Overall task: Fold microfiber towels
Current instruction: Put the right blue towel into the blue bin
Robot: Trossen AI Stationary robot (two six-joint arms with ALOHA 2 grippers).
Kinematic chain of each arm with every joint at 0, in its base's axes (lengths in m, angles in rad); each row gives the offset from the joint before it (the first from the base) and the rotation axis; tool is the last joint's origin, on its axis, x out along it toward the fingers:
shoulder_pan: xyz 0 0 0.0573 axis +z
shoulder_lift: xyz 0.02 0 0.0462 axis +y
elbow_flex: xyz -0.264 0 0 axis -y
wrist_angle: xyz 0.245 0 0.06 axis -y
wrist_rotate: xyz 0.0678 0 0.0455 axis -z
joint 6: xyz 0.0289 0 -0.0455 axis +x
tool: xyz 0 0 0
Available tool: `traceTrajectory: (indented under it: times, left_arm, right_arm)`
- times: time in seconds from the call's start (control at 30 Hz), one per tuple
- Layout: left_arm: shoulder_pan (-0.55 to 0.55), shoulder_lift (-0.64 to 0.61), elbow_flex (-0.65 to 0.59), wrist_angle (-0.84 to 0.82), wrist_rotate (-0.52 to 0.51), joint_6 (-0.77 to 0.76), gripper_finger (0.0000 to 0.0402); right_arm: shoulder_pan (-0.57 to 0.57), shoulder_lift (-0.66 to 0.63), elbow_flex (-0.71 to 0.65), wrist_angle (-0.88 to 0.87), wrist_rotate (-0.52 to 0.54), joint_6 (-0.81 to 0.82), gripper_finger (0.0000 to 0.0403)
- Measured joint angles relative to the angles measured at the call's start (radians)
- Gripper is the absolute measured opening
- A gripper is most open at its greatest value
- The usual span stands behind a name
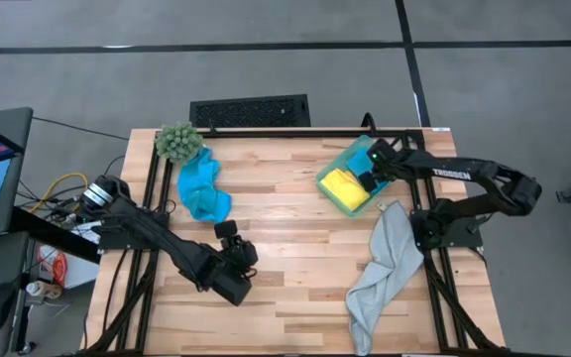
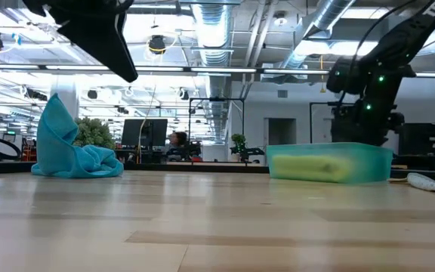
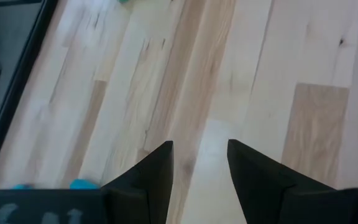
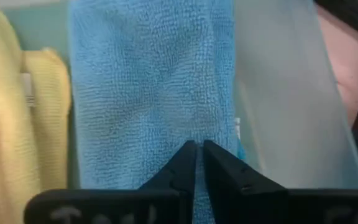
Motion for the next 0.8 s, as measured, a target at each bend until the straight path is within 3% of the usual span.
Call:
traceTrajectory:
  times: [0.2,0.43,0.57,0.8]
  left_arm:
    - [0.002,-0.006,0.000,-0.001,-0.024,0.043,0.0146]
    - [0.021,-0.006,0.000,-0.004,-0.024,0.064,0.0146]
    - [0.035,-0.006,0.000,-0.004,-0.025,0.067,0.0146]
    - [0.038,-0.006,0.000,-0.004,-0.019,0.067,0.0146]
  right_arm:
    - [-0.027,0.056,0.012,0.002,0.000,-0.025,0.0046]
    - [-0.003,-0.028,0.087,0.071,0.002,-0.023,0.0026]
    - [-0.014,-0.010,0.089,0.144,0.002,-0.023,0.0014]
    - [-0.038,0.087,0.087,0.025,0.000,0.001,0.0021]
